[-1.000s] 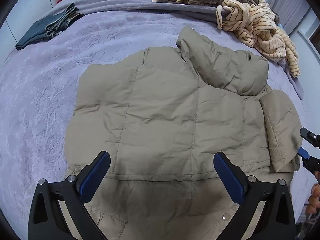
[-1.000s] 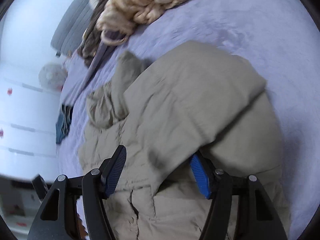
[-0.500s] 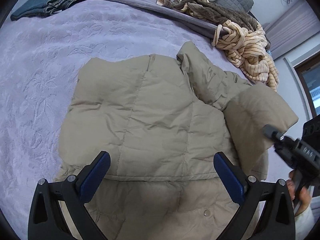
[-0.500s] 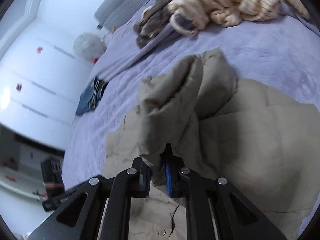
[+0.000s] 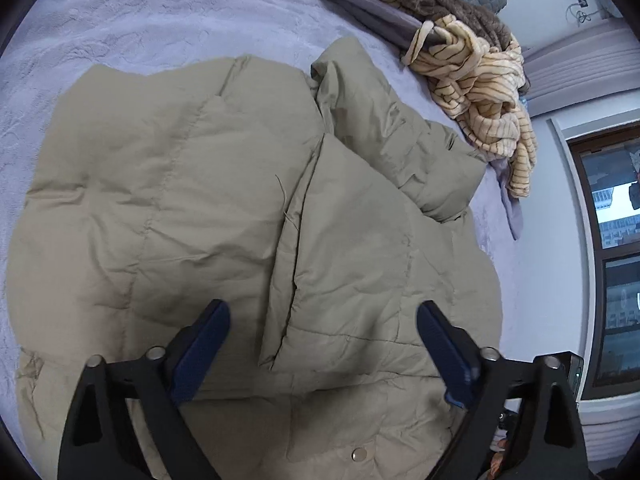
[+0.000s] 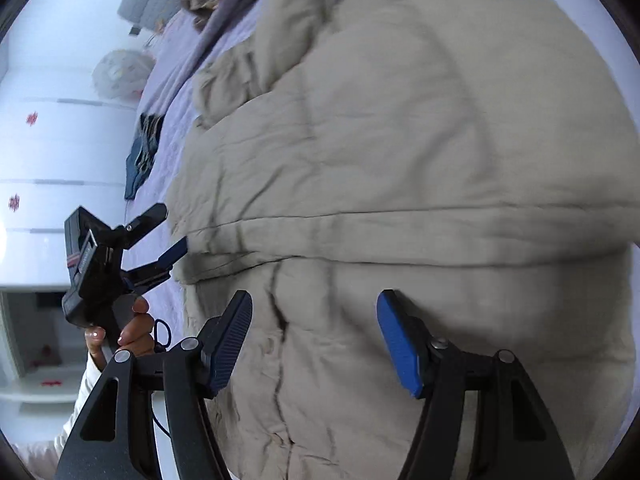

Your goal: Fold large clothes

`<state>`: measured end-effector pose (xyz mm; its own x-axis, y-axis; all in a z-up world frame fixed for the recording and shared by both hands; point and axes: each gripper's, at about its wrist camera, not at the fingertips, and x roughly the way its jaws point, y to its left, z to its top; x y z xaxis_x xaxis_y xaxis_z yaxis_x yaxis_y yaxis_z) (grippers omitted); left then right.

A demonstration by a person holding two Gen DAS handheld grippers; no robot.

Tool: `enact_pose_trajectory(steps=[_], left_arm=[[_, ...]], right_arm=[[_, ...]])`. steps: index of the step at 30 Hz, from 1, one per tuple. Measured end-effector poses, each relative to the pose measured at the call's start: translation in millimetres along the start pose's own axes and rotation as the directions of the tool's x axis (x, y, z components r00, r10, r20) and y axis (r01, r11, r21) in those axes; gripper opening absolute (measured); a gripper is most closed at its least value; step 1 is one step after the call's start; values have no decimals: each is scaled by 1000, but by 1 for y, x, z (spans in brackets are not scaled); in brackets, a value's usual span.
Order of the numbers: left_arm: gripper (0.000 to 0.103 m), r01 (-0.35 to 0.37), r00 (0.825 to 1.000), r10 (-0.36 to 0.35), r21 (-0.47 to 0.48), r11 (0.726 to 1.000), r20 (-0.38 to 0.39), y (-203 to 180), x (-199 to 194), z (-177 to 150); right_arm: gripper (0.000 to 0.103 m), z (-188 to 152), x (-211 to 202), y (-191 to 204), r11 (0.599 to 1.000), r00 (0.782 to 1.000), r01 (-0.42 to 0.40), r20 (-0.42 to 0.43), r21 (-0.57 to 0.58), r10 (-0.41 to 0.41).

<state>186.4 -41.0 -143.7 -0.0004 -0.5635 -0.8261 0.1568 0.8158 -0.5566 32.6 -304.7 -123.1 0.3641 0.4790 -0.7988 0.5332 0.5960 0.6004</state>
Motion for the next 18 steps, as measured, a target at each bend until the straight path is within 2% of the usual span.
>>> enact_pose_trajectory(steps=[1,2,3,4,6,7,9,11,12,14,16,18], left_arm=[[53,-5,1000,5,5,1000,-23,-4,9,0],[21,-10,999,10,13,1000,-46,-7,17,0],[11,-10,998,11,24,1000,-61,-12,23,0],[11,-32,998,34,37,999,-47,-19,22,-1],[10,-77,997,76,95,993,19,-35,10,-6],[10,-74,997,70,111,991,39,-39,3,-8],[10,-97,994,88,136,986,67,-43,-8,-14],[10,-163,985,152,161,973,80,-41,-8,-17],[10,-198,979,189,164,966,73,-38,-4,-18],[10,-234,972,226,163,958,65,-27,3,-19],[10,-263,964,254,171,949,77,-24,9,-19],[11,-313,949,300,179,933,95,-25,10,-20]], right_arm=[[69,-2,-8,-19,998,1000,-11,25,67,9],[69,-1,-17,-39,989,998,-44,60,143,36],[69,-3,-26,-56,975,993,-82,101,207,62],[67,0,-34,-71,956,986,-118,150,268,79],[18,9,-50,-92,922,964,-170,253,348,82],[5,15,-57,-99,912,955,-179,287,369,71],[5,27,-71,-99,926,940,-170,336,338,50],[5,39,-74,-82,968,943,-78,332,238,-5],[5,42,-73,-78,976,947,-51,319,211,-19],[5,44,-62,-77,980,959,-14,280,196,-42],[5,41,-56,-91,977,967,4,247,213,-58],[5,36,-55,-104,973,972,4,227,230,-58]])
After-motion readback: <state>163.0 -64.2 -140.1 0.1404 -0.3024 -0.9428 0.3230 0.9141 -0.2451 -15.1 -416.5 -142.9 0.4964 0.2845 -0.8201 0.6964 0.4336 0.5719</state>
